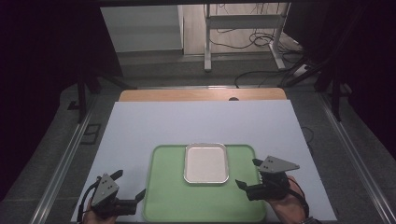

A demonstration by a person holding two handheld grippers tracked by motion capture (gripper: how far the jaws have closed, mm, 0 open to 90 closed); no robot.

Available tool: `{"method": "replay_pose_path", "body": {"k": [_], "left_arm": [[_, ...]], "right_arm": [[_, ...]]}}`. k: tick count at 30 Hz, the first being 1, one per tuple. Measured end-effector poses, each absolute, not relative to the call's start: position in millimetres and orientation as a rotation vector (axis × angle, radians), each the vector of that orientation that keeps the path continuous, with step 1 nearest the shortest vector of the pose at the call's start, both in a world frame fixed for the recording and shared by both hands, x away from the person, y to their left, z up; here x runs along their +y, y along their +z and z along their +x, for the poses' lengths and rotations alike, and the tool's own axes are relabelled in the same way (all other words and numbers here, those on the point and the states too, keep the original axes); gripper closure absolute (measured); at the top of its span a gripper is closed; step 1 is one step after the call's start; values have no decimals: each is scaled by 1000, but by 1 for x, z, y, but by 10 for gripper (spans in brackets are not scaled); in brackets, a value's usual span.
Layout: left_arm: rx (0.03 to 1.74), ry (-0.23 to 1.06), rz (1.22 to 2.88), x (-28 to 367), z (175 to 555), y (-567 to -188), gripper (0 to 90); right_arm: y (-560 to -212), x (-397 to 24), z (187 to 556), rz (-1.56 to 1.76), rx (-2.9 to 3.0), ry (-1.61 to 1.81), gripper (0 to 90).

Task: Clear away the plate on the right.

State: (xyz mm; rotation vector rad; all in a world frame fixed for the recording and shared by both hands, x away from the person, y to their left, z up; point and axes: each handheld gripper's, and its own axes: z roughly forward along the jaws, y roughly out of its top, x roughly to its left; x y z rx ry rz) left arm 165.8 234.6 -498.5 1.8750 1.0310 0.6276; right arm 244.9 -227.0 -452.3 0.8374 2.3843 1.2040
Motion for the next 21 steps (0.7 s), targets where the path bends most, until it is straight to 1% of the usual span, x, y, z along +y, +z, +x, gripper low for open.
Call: {"method": "replay_pose_path", "body": {"k": [14,21], "left_arm": [[976,604,1868,227,162,-495,0],[948,594,1867,220,158,-493,0]], "right_arm": [[-449,-250,236,876,2323,1217,87],[-450,-260,231,891,2303,1219,64]]}}
